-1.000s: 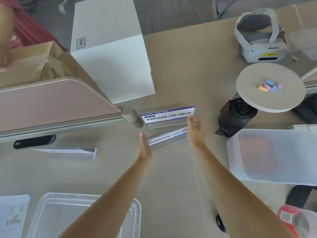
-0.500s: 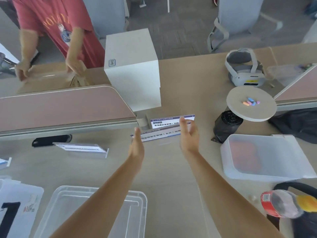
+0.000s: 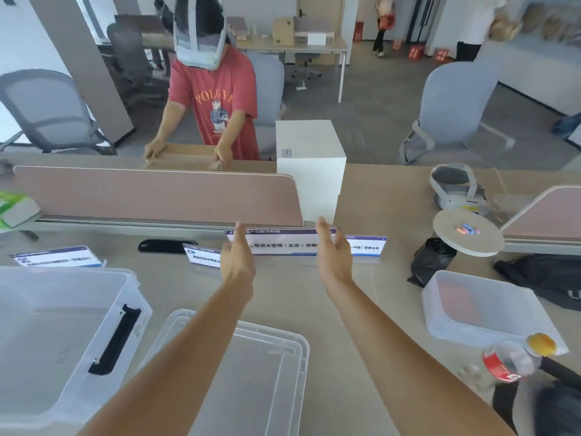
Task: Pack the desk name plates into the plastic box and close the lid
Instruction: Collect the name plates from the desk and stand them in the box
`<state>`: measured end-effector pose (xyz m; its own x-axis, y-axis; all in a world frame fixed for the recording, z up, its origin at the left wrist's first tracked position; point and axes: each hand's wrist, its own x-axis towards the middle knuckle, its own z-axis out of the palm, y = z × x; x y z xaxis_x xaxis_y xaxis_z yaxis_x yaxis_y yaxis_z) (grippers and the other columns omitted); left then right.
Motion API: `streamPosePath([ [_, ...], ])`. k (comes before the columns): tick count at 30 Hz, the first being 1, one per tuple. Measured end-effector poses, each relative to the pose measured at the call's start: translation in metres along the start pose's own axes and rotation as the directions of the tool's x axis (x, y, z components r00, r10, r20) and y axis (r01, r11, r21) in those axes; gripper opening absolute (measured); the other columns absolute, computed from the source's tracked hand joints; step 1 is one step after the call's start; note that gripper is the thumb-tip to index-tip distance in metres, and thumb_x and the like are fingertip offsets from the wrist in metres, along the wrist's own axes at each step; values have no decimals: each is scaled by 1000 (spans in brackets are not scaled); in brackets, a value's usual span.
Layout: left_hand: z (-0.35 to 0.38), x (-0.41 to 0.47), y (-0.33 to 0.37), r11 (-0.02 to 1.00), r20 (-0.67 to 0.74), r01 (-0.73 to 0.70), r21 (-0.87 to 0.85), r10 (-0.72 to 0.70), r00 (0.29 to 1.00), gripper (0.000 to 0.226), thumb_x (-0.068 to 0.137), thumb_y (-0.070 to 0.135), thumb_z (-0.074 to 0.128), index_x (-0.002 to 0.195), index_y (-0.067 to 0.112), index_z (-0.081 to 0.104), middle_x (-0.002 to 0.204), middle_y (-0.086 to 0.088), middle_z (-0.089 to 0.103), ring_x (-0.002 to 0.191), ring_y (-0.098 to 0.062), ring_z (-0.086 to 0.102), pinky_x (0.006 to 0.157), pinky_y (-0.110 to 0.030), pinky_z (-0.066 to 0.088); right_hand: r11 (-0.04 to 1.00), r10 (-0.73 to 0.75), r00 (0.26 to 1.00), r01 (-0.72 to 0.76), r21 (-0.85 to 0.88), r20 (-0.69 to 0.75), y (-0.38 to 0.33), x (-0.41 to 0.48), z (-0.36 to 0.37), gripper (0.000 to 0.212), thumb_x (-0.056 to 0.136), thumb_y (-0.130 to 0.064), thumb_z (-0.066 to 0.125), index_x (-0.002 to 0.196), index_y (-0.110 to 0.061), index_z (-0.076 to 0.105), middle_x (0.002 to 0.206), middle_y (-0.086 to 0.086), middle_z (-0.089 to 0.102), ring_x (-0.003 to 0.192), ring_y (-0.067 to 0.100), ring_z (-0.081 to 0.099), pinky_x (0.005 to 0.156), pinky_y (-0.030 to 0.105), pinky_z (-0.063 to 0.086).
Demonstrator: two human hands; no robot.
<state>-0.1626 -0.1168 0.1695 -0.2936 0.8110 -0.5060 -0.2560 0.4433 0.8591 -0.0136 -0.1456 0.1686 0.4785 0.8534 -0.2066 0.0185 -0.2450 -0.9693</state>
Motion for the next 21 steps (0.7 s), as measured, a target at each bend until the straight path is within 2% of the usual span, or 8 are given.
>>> streamPosePath([
  [4, -63, -20, 24, 989, -18, 20, -146, -23, 1000, 40, 83, 56, 65, 102, 22, 55, 101, 5, 51, 108, -25, 49, 91, -44, 54, 999, -48, 998, 49, -4, 46, -18, -51, 33, 77, 87, -67, 49, 145, -17, 42, 145, 4, 45, 134, 20, 40, 103, 35, 34],
  [8, -126, -35, 39, 975, -55, -33, -221, 21, 998, 55, 82, 55, 66, 122, 18, 54, 106, 1, 52, 109, -27, 48, 97, -50, 48, 997, -70, 992, 73, -22, 108, -29, -98, 70, 74, 93, -61, 46, 148, -14, 37, 150, 7, 37, 136, 24, 39, 110, 38, 30],
  [11, -173, -37, 49, 970, -74, -88, -225, 73, 995, 61, 84, 55, 64, 131, 19, 52, 106, 4, 51, 109, -26, 46, 97, -54, 49, 991, -104, 982, 117, -72, 157, -33, -132, 98, 46, 97, -54, 43, 128, -21, 53, 137, 8, 49, 111, 21, 48, 95, 33, 32],
  [12, -188, -36, 53, 968, -79, -105, -227, 90, 993, 53, 84, 54, 64, 124, 20, 55, 100, 8, 51, 108, -26, 46, 96, -54, 49, 989, -110, 977, 125, -75, 180, -36, -144, 108, 35, 98, -53, 43, 117, -25, 54, 130, 7, 52, 103, 18, 47, 91, 31, 31],
  [14, -214, -33, 59, 962, -96, -126, -243, 105, 990, 30, 89, 49, 62, 102, 23, 58, 94, 9, 50, 105, -25, 45, 95, -53, 49, 987, -115, 968, 137, -88, 222, -38, -158, 125, 29, 98, -55, 42, 110, -31, 52, 120, 1, 50, 101, 16, 47, 90, 32, 35],
  [15, -227, -32, 60, 957, -101, -132, -258, 109, 989, 29, 90, 48, 60, 104, 23, 58, 99, 7, 52, 105, -25, 44, 96, -53, 48, 985, -108, 962, 138, -107, 250, -40, -166, 134, 30, 97, -56, 42, 110, -32, 52, 118, -2, 49, 101, 17, 48, 91, 34, 38],
  [18, -258, -32, 64, 949, -145, -147, -279, 110, 983, 54, 91, 48, 58, 135, 19, 49, 118, 0, 50, 109, -25, 43, 98, -54, 47, 985, -82, 955, 122, -125, 286, -45, -180, 163, 34, 93, -62, 43, 103, -31, 53, 113, -5, 55, 100, 19, 53, 89, 37, 41],
  [21, -283, -25, 70, 935, -191, -160, -318, 102, 976, 55, 90, 49, 58, 134, 17, 49, 114, -1, 54, 108, -26, 49, 98, -53, 48, 973, -57, 930, 133, -188, 363, -50, -180, 192, 61, 80, -76, 43, 107, -24, 59, 116, 2, 62, 101, 21, 61, 89, 40, 47],
])
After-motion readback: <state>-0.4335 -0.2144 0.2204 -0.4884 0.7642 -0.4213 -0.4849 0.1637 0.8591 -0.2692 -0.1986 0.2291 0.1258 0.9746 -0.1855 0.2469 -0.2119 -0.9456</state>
